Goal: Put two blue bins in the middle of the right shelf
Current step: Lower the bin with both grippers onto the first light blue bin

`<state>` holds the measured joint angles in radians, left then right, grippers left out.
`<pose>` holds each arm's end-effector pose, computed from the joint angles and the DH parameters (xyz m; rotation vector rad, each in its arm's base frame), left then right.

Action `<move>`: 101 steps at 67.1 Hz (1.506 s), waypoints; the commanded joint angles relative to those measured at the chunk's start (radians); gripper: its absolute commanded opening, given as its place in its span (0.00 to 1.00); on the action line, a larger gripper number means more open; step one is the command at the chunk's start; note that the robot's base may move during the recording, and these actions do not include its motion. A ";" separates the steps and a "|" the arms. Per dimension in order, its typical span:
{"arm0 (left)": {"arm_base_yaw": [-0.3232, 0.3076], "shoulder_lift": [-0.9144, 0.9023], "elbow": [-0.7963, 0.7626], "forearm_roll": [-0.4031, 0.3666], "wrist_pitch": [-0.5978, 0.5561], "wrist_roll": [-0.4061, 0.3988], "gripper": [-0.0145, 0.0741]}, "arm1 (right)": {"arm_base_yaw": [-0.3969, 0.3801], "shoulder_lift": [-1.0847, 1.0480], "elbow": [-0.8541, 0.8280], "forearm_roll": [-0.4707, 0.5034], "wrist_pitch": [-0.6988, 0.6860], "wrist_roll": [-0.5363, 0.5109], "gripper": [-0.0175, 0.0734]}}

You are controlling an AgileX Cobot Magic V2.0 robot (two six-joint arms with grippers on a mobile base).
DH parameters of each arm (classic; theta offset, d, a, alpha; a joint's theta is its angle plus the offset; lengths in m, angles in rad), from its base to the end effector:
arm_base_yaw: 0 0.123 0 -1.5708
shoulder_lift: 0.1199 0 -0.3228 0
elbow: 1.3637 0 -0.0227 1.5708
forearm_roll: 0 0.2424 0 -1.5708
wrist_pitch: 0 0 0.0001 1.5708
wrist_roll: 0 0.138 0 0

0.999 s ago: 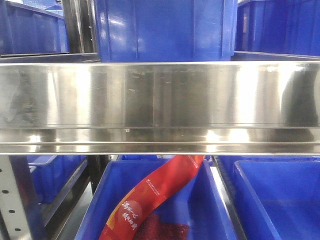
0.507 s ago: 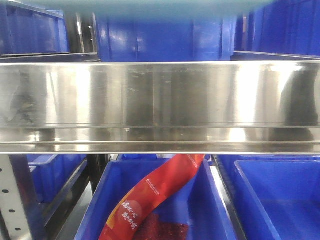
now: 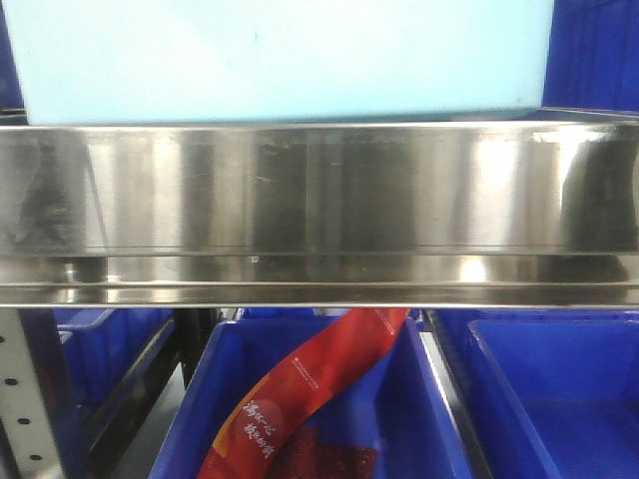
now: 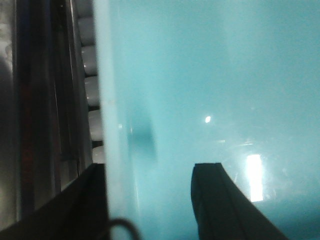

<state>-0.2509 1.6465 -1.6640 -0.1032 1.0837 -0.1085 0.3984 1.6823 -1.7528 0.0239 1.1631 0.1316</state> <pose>0.3633 -0.1061 0.3736 0.1562 2.5600 -0.2735 0.3525 0.1516 0.3811 -0.3409 2.5704 0.2282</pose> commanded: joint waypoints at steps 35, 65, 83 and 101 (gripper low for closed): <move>-0.004 -0.165 -0.013 -0.048 0.021 0.026 0.84 | -0.008 -0.138 -0.013 -0.075 -0.055 0.009 0.80; -0.004 -0.473 0.043 0.055 -0.021 0.026 0.06 | -0.008 -0.446 0.177 -0.105 -0.198 0.009 0.01; -0.004 -0.737 0.408 0.118 -0.262 0.026 0.04 | -0.008 -0.700 0.616 -0.134 -0.461 0.009 0.01; -0.004 -1.044 0.852 0.160 -0.575 0.026 0.04 | -0.008 -0.990 1.022 -0.137 -0.761 0.002 0.01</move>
<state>-0.2509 0.6798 -0.9137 0.0379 0.6072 -0.0807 0.3945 0.7667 -0.8170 -0.0982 0.5000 0.1401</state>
